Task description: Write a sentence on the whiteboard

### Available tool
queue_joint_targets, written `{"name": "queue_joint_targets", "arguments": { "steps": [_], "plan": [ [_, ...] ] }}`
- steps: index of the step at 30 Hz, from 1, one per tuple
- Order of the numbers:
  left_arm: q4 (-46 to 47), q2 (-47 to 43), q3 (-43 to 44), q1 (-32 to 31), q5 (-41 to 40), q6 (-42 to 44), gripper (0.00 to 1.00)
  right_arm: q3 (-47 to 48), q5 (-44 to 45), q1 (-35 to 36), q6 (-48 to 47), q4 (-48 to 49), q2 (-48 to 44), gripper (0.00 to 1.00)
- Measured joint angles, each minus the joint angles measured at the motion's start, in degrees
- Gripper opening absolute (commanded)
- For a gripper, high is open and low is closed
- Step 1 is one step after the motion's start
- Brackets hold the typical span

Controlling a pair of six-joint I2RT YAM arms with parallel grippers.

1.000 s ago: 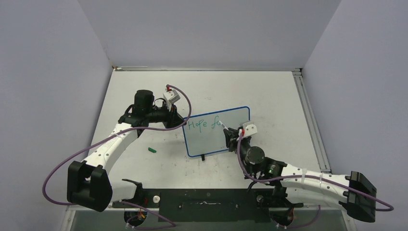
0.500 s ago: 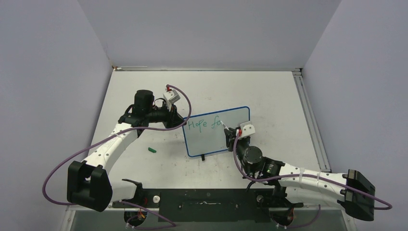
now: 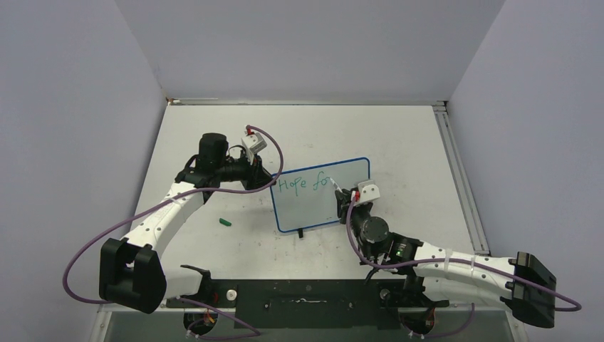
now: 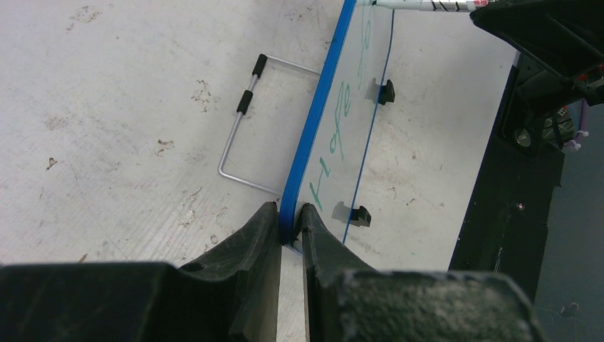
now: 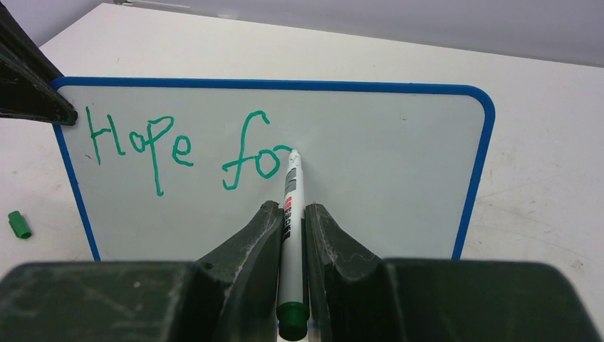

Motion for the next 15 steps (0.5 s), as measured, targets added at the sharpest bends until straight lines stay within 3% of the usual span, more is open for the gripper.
{"name": "queue_joint_targets", "arguments": {
  "steps": [15],
  "plan": [
    [0.0, 0.0, 0.0, -0.02, -0.02, 0.0, 0.0, 0.0, -0.26, 0.07, 6.49, -5.14, -0.5, 0.05]
  ]
}}
